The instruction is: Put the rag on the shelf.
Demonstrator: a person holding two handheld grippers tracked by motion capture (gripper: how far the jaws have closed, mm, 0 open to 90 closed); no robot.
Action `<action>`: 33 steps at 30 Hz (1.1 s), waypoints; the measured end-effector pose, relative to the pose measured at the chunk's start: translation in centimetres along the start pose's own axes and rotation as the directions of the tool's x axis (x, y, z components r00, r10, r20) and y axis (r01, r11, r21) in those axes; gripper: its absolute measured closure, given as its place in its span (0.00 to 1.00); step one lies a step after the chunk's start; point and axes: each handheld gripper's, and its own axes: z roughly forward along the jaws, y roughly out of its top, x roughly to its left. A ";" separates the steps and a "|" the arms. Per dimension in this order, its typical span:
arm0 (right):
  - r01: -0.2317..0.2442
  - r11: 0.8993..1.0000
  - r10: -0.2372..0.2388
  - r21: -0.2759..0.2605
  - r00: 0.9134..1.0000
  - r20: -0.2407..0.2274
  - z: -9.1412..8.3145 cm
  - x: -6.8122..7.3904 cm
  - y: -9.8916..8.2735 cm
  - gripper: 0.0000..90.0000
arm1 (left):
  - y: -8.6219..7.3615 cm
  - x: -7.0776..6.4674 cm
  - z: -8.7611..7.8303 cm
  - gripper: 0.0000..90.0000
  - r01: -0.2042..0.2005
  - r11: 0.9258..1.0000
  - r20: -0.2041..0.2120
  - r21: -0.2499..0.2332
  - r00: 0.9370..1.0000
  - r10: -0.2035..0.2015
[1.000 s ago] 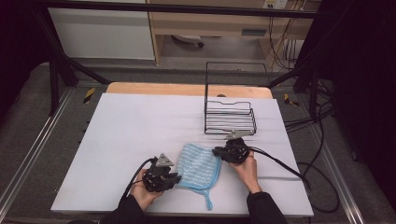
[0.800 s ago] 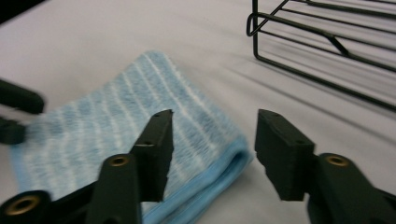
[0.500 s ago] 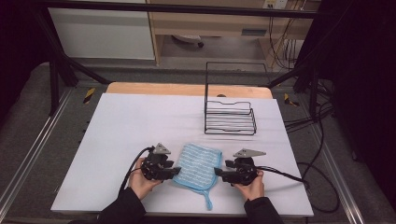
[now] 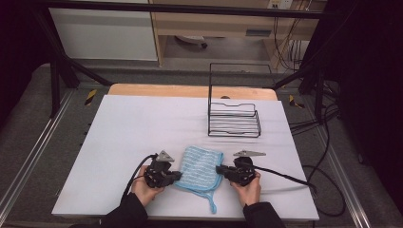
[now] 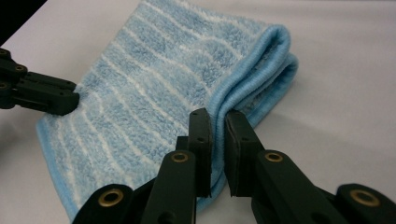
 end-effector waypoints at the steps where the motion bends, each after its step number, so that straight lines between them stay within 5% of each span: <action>1: 0.016 1.000 -0.016 0.000 1.000 0.002 0.1 0.0 0.2 0.93 | -0.1 -0.2 -0.1 0.97 0.004 1.000 0.004 -0.003 1.000 -0.004; 8: 0.129 0.992 -0.128 0.015 0.991 -0.030 1.0 -0.3 1.4 0.90 | -1.1 -1.2 -0.8 0.96 0.002 1.000 -0.015 -0.020 1.000 -0.002; 12: 0.146 0.989 -0.146 0.002 0.989 -0.023 0.6 -0.2 1.3 0.81 | -1.2 -0.8 -0.7 0.91 -0.013 1.000 -0.021 -0.023 1.000 0.013; 23: 0.216 0.973 -0.219 -0.086 0.975 -0.023 -1.7 -0.6 1.9 0.30 | 1.0 1.5 -2.6 0.45 -0.078 0.986 -0.085 -0.145 0.994 0.066; 33: 0.197 0.975 -0.202 -0.105 0.978 -0.042 -2.9 -2.0 1.5 0.09 | 4.0 3.3 -1.2 0.20 -0.083 0.988 -0.099 -0.132 0.993 0.070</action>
